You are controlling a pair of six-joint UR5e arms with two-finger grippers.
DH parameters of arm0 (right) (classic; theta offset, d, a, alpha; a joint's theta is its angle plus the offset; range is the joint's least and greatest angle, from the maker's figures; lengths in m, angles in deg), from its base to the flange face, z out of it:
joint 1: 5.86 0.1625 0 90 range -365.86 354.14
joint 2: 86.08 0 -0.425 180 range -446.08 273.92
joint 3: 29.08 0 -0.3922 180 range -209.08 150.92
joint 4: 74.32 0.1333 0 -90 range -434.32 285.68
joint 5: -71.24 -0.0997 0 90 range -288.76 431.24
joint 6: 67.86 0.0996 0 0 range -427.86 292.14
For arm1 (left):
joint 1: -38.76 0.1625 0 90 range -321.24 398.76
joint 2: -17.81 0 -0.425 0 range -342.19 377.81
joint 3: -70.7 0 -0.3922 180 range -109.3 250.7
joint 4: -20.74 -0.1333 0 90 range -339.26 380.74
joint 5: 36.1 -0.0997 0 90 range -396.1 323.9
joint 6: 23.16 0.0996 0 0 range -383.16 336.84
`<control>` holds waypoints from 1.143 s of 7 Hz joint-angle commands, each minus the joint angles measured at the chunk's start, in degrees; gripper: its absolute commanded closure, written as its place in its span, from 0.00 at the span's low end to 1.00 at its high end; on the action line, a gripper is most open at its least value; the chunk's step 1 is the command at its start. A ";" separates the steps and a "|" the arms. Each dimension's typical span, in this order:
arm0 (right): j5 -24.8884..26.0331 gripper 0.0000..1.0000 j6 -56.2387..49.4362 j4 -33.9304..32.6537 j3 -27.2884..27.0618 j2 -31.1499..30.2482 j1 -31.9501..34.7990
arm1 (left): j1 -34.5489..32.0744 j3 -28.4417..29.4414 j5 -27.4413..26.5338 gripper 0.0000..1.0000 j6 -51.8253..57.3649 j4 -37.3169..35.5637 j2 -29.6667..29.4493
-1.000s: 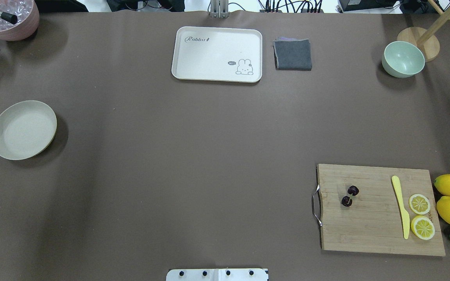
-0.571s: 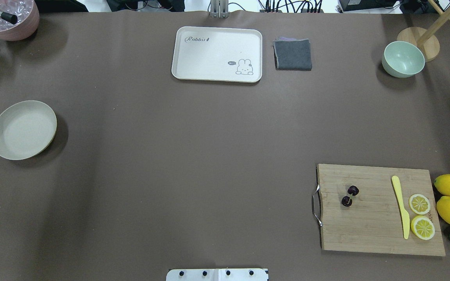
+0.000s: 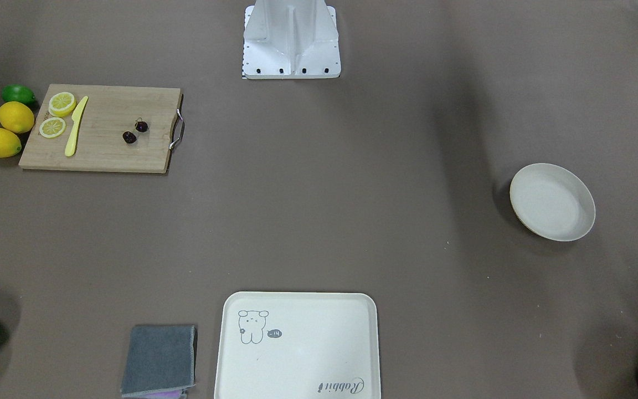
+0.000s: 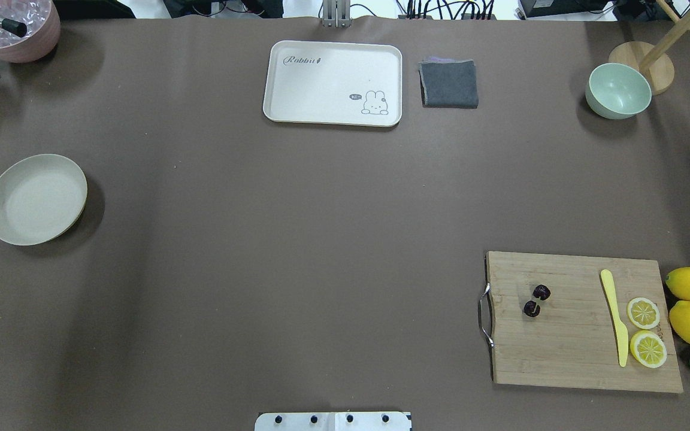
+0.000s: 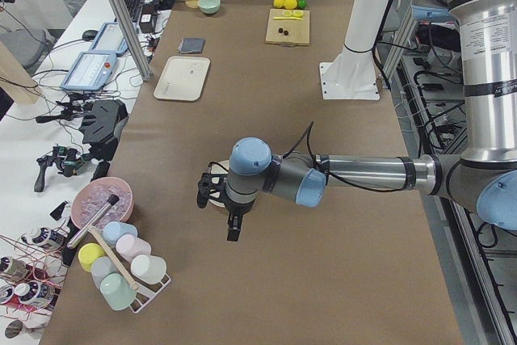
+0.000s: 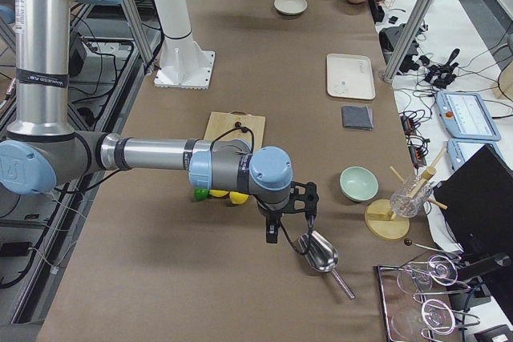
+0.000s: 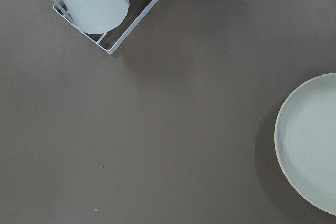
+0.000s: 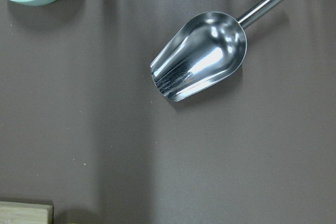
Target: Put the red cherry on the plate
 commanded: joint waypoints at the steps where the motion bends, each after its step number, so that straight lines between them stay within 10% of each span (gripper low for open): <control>1: 0.07 0.00 0.07 0.00 0.05 -0.11 0.06 | 0.10 0.40 0.05 0.02 0.00 0.00 -0.06; 8: 0.16 0.00 0.15 0.00 0.32 0.41 0.15 | 5.27 8.44 9.89 0.02 0.17 8.73 -5.32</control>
